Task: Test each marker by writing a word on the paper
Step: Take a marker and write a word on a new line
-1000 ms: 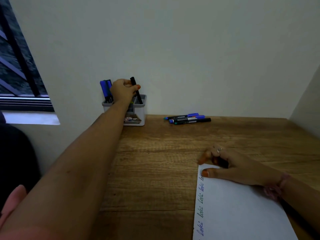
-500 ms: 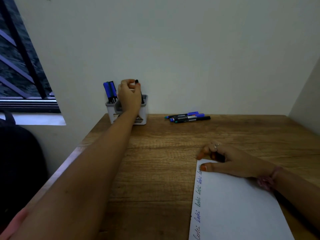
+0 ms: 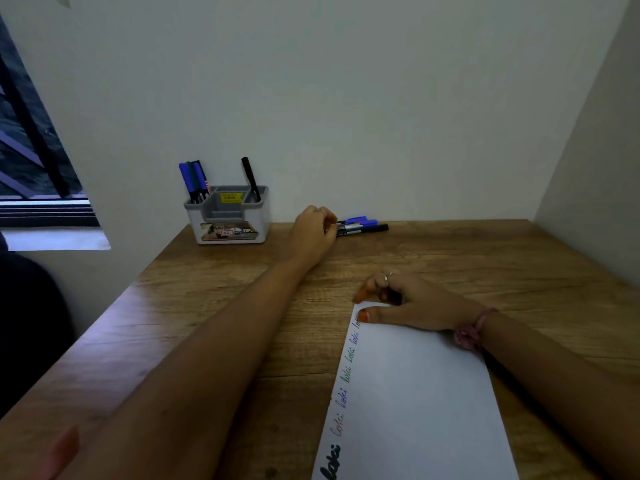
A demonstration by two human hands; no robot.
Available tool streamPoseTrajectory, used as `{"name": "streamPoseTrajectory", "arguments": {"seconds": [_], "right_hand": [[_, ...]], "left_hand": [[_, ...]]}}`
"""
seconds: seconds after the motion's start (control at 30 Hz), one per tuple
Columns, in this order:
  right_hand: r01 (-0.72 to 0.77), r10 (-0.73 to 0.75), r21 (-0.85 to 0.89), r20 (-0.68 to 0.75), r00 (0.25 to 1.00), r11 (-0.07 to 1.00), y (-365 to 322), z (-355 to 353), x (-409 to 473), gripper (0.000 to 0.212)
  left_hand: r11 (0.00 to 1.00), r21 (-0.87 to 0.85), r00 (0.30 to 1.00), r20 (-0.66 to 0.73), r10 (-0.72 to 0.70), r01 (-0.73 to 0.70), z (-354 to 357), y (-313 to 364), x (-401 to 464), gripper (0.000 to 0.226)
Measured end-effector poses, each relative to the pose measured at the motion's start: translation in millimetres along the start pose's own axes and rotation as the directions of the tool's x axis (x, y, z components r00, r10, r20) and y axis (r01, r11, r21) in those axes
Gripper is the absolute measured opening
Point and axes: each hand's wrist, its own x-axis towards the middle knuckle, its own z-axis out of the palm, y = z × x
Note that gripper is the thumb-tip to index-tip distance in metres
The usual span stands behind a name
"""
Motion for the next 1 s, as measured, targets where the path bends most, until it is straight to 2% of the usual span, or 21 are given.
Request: {"name": "streamPoseTrajectory", "arguments": {"seconds": [0.27,0.5,0.7,0.83,0.93,1.0], "right_hand": [[0.030,-0.030,0.044,0.004,1.000,0.999,0.7,-0.2,1.6,0.021],[0.040,-0.040,0.049,-0.004,0.999,0.998,2.3,0.6,3.2,0.024],[0.039,-0.038,0.045,-0.007,0.999,0.998,1.0,-0.4,2.0,0.026],[0.039,-0.039,0.026,0.000,0.999,0.999,-0.1,-0.4,0.1,0.022],[0.060,-0.060,-0.008,-0.006,0.998,0.998,-2.0,-1.0,-3.7,0.017],[0.083,-0.083,-0.029,-0.004,0.997,0.996,-5.3,-2.2,-6.5,0.014]], "left_hand": [[0.986,0.149,0.991,0.104,-0.086,0.070,24.4,-19.6,2.3,0.036],[0.961,0.273,0.991,0.105,-0.084,0.053,24.8,-17.5,-0.6,0.039],[0.950,0.307,0.989,0.112,-0.097,0.059,18.9,-13.4,-3.5,0.035],[0.973,0.222,0.993,0.076,-0.088,0.069,8.7,-7.8,-11.7,0.029],[0.992,-0.016,0.992,-0.033,-0.124,0.124,-3.1,1.8,-22.2,0.024],[0.962,-0.215,0.978,-0.083,-0.193,0.172,-13.5,9.4,-31.2,0.019]]}}
